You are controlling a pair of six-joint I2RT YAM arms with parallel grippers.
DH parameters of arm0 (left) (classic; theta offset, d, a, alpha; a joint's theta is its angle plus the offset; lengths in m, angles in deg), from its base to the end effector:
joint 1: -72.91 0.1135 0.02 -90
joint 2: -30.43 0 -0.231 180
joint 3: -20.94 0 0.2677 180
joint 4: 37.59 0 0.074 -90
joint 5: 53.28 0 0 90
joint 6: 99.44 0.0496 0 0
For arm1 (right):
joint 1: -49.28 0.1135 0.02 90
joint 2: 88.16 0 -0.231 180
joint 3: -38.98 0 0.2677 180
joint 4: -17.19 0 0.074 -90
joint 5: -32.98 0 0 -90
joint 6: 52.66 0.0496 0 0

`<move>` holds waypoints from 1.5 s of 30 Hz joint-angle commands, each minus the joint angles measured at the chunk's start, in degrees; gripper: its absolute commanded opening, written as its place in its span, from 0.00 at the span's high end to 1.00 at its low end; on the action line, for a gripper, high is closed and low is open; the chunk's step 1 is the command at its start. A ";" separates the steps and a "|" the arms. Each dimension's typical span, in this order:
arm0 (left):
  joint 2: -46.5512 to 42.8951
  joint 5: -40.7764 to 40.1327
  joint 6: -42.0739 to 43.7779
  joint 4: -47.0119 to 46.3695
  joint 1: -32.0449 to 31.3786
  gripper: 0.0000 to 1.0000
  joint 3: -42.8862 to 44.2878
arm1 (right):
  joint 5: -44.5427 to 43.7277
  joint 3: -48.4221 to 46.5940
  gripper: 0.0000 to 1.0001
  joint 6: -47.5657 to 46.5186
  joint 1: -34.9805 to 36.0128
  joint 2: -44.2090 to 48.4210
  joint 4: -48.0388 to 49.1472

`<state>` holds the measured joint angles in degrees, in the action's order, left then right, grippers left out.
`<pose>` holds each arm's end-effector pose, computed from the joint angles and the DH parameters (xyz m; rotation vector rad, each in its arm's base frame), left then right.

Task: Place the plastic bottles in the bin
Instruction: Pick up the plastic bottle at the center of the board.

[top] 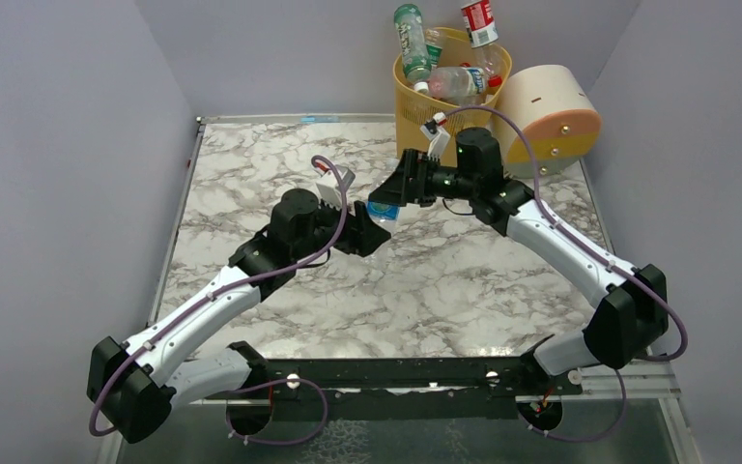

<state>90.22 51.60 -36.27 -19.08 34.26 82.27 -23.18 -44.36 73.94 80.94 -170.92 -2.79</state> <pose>0.2170 -0.1898 0.2847 0.3942 1.9492 -1.0100 0.2981 0.2163 0.3071 -0.3524 2.0650 1.3292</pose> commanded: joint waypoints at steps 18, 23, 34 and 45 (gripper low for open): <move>-0.22 -4.64 2.56 0.67 -2.66 0.02 5.06 | -5.35 -2.42 0.41 -3.49 2.09 -0.98 -3.18; -2.40 -7.04 3.04 3.31 -2.65 0.01 6.68 | -8.19 -3.54 0.41 -5.32 2.09 -0.79 -5.10; -14.16 -11.74 0.94 7.48 -2.65 0.01 5.31 | -21.94 -20.30 0.40 -15.85 1.92 -4.93 -15.37; -12.36 -13.19 1.63 9.58 -2.65 0.01 4.83 | -40.31 -47.84 0.38 -29.02 -2.98 -15.27 -16.13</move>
<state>77.12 40.08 -34.87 -10.71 31.90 87.76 -53.60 -86.28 51.76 79.82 -183.78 -19.88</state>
